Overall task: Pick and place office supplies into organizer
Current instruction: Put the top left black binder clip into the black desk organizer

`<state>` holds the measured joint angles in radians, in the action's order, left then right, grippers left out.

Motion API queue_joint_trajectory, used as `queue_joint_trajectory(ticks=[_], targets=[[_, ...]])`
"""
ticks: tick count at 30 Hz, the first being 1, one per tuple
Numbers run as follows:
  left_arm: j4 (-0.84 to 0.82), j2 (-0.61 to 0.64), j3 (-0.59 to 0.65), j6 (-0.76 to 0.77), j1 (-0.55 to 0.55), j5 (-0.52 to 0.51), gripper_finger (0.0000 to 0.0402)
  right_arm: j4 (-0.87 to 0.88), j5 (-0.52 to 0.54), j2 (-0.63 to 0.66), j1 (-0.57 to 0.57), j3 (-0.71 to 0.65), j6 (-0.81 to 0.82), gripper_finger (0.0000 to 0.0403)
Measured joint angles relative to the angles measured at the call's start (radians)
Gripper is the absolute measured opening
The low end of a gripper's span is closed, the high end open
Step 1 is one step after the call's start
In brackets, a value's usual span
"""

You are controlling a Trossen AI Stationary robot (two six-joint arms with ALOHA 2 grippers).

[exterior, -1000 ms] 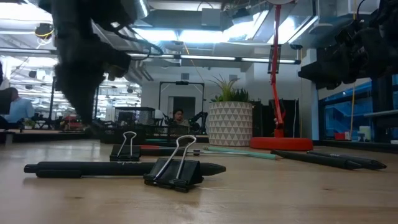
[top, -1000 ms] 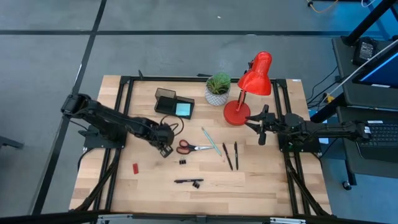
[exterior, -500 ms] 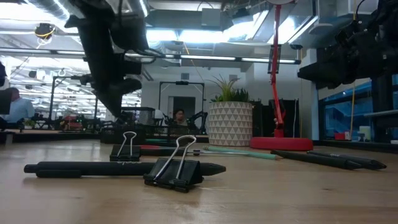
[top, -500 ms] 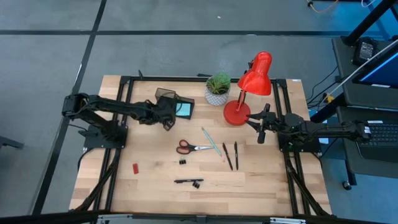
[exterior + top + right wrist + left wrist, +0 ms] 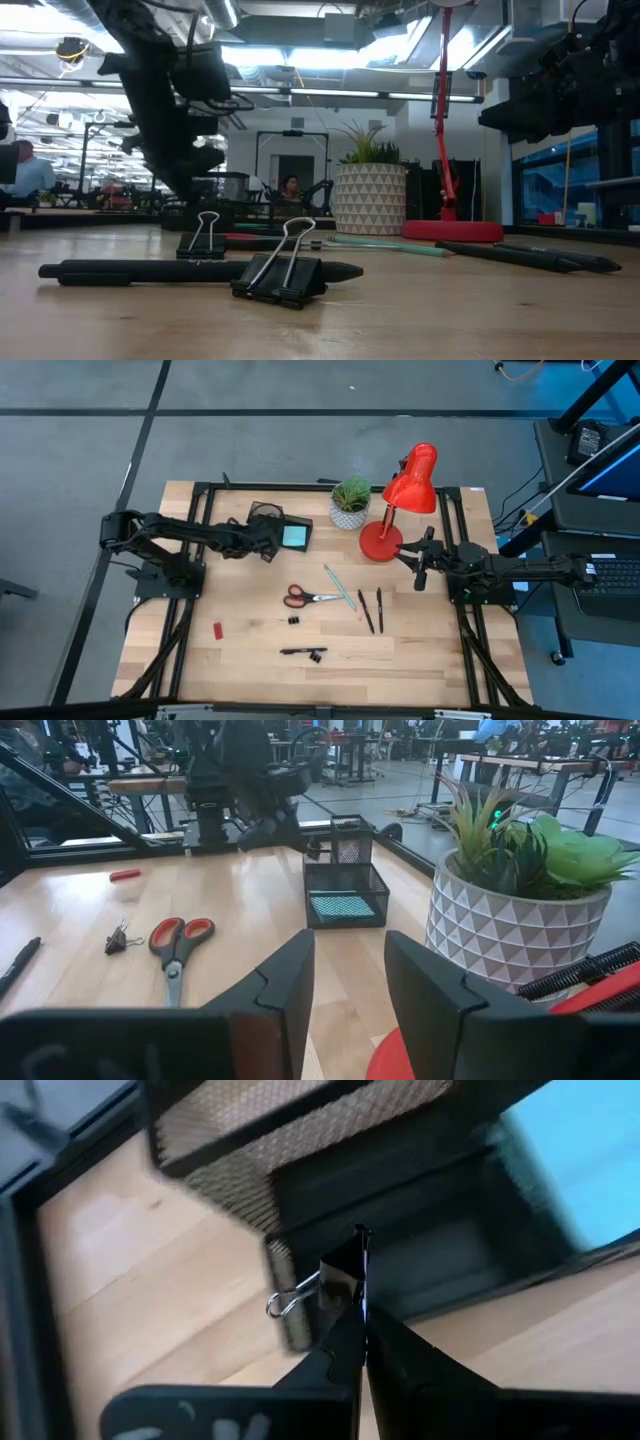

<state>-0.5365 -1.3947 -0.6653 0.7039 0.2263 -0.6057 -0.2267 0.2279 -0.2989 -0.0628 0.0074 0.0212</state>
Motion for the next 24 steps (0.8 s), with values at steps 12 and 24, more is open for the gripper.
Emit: queue_joint_trajectory(ticks=[12, 24], targets=[[0.04, -0.005, 0.008, -0.008, 0.038, -0.027, 0.0003, 0.006, 0.0, 0.0, 0.0, 0.0, 0.0, 0.0127], [0.169, -0.001, 0.136, 0.087, 0.036, -0.063, 0.0003, 0.007, 0.0, 0.0, 0.0, 0.0, 0.0, 0.0127]])
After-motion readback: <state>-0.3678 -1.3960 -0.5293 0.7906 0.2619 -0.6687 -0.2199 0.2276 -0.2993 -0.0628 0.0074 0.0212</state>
